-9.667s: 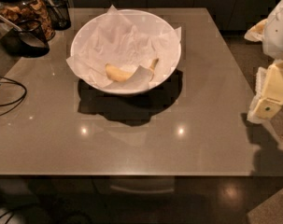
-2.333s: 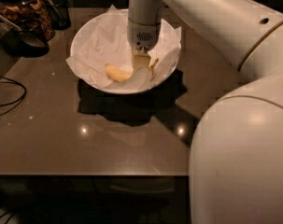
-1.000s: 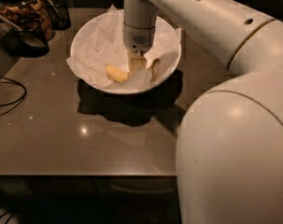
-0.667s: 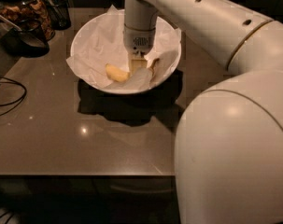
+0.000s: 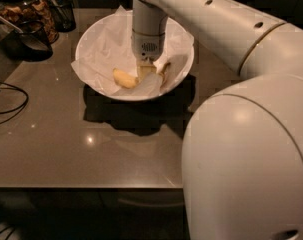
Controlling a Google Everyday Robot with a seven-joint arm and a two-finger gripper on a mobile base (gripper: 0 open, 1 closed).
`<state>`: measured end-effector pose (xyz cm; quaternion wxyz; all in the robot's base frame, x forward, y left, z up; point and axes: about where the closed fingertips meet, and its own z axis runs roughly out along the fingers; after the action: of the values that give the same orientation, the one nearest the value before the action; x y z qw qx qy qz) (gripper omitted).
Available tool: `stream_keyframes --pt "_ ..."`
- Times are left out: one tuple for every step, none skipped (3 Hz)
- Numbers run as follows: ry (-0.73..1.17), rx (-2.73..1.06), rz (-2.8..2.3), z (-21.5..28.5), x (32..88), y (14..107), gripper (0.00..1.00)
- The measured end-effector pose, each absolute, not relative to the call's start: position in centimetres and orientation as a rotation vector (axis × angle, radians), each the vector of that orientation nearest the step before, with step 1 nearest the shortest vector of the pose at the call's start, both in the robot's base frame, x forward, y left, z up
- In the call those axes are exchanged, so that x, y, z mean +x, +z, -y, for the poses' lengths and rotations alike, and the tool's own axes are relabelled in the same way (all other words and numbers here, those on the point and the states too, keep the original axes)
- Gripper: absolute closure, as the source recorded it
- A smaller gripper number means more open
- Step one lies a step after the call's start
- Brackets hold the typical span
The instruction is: Pick banana from white bowl
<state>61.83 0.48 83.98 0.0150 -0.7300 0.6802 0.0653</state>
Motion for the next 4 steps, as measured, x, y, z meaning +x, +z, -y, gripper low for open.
stream_keyframes --pt "0.203 -2.272 -2.117 -0.5 61.8 84.0 0.65" --pt "0.203 -2.272 -2.117 -0.5 61.8 84.0 0.88" --pt "0.203 -2.272 -2.117 -0.5 61.8 84.0 1.00" --pt "0.134 -2.210 -2.116 0.0 60.6 86.2 1.00"
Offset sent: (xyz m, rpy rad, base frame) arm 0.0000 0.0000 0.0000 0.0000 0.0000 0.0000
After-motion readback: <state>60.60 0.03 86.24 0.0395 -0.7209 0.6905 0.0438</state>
